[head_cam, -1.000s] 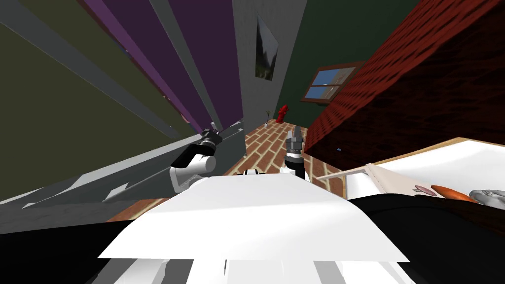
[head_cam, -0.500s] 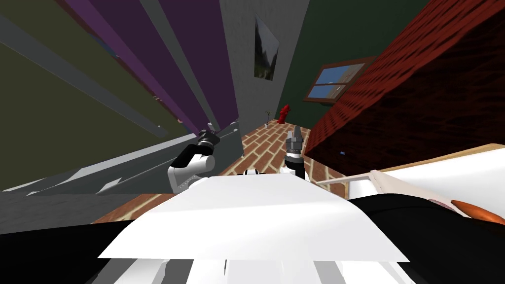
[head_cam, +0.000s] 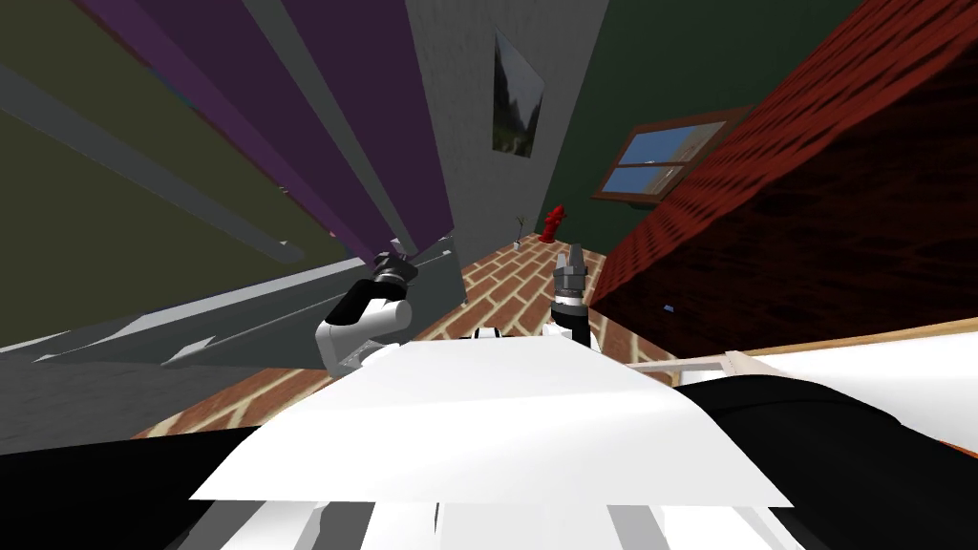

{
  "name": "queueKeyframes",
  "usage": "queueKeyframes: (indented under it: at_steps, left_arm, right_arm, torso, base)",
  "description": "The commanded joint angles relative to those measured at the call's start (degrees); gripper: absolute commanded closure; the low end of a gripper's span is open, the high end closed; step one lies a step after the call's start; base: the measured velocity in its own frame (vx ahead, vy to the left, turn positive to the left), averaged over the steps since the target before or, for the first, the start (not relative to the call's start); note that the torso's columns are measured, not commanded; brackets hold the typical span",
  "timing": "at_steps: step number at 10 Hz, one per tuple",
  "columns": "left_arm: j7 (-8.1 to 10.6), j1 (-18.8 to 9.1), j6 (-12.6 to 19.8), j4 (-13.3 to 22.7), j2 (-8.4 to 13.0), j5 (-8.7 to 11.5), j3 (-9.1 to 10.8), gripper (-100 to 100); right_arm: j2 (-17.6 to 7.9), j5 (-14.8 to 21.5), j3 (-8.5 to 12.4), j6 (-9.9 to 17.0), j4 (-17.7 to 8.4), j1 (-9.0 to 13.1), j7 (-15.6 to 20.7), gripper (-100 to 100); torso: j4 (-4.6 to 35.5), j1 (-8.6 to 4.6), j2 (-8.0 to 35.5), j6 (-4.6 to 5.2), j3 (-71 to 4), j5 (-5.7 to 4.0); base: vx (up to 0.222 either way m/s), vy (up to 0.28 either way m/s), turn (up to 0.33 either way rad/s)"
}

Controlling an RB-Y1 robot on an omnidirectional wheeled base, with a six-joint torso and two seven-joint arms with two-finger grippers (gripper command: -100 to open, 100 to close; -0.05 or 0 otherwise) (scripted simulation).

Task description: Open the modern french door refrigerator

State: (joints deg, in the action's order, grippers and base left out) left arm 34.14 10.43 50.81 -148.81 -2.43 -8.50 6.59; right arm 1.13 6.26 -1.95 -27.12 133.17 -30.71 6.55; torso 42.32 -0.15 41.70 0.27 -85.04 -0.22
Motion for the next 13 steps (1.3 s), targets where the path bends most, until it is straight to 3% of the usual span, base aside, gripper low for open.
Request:
queueKeyframes:
  at_steps: [1,4,5,6,8,10,13]
  left_arm:
    - [1.15,-1.0,-0.3,0.0,-0.2,-1.9,1.04,100]
    - [3.25,-1.8,-0.2,0.2,-0.3,-4.7,3.58,100]
    - [2.80,-1.7,0.2,0.9,0.0,-3.9,3.65,100]
    - [2.84,-1.8,0.4,2.8,2.8,-4.0,3.78,-100]
    - [2.73,-1.9,0.3,4.0,4.9,-4.0,3.75,-100]
    - [2.48,-2.2,0.0,5.9,8.2,-3.9,3.65,-100]
    - [2.07,-2.8,-0.4,7.7,11.4,-3.9,3.48,-100]
  right_arm:
    - [0.0,0.0,0.0,0.0,0.0,0.0,0.0,0]
    - [0.0,0.0,0.0,0.0,0.0,0.0,0.0,0]
    - [0.0,0.0,0.0,0.0,0.0,0.0,0.0,0]
    - [0.0,0.0,0.0,0.0,0.0,0.0,0.0,0]
    - [0.0,0.0,0.0,0.0,0.0,0.0,0.0,0]
    - [0.0,0.0,0.0,0.0,0.0,0.0,0.0,0]
    - [0.0,0.0,0.0,0.0,0.0,0.0,0.0,0]
  torso:
    - [0.0,0.06,0.0,0.11,0.0,0.02]
    - [0.0,-0.33,0.0,0.11,0.0,-0.11]
    - [0.1,-0.24,0.2,0.10,0.1,-0.11]
    - [0.1,0.40,0.5,0.00,0.3,0.10]
    - [0.1,0.97,0.4,-0.34,0.2,0.30]
    - [-0.1,0.56,0.3,-0.28,0.3,0.33]
    - [-0.3,-0.04,0.2,-0.02,0.2,0.21]
  base:
    - [0.034,-0.260,0.087]
    - [0.074,-0.332,0.146]
    - [-0.005,-0.157,0.054]
    - [-0.007,-0.040,0.000]
    - [-0.011,-0.013,-0.012]
    - [0.006,0.028,0.012]
    - [-0.002,0.007,0.006]
